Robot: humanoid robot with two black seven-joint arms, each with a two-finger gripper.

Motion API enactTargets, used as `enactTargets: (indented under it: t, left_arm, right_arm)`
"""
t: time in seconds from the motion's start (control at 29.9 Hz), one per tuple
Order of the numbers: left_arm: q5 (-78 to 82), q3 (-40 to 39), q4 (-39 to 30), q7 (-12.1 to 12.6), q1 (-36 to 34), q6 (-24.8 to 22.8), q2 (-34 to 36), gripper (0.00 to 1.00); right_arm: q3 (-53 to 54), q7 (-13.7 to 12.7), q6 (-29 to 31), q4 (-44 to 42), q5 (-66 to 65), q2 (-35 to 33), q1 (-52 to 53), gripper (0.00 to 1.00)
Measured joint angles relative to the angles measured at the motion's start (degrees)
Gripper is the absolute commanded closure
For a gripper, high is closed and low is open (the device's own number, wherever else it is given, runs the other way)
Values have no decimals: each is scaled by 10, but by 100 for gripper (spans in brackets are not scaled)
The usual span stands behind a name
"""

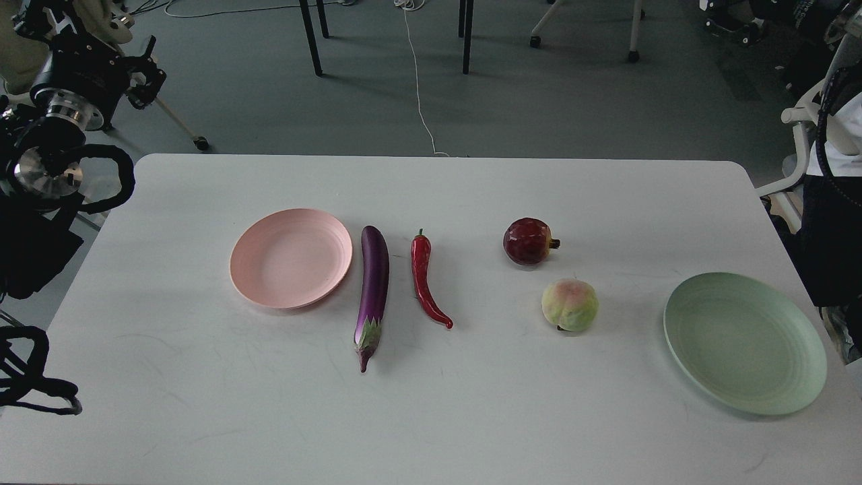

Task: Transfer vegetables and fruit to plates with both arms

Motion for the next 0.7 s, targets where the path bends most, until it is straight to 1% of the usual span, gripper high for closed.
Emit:
enactTargets:
  t: [0.13, 0.27, 0.43, 0.57, 0.7]
  left_arm:
    - [0, 1, 0, 0, 1, 0, 1, 1]
    - [0, 1, 0, -1, 1, 0, 1, 2]
    - [0, 0, 0, -1, 1, 0, 1, 2]
    - [0, 0, 0, -2, 1, 0, -1, 2]
    - [0, -1, 0, -2, 1, 0, -1, 2]
  right_arm:
    - [-104, 0, 0, 59, -104, 17, 72, 0]
    - [-189, 0, 0, 110, -208, 44, 122, 1]
    - [-290, 1, 0, 172, -347, 95, 179, 1]
    - [-345, 2, 0, 203, -450, 135, 196, 1]
    - [-389, 9, 0, 216, -538, 167, 197, 1]
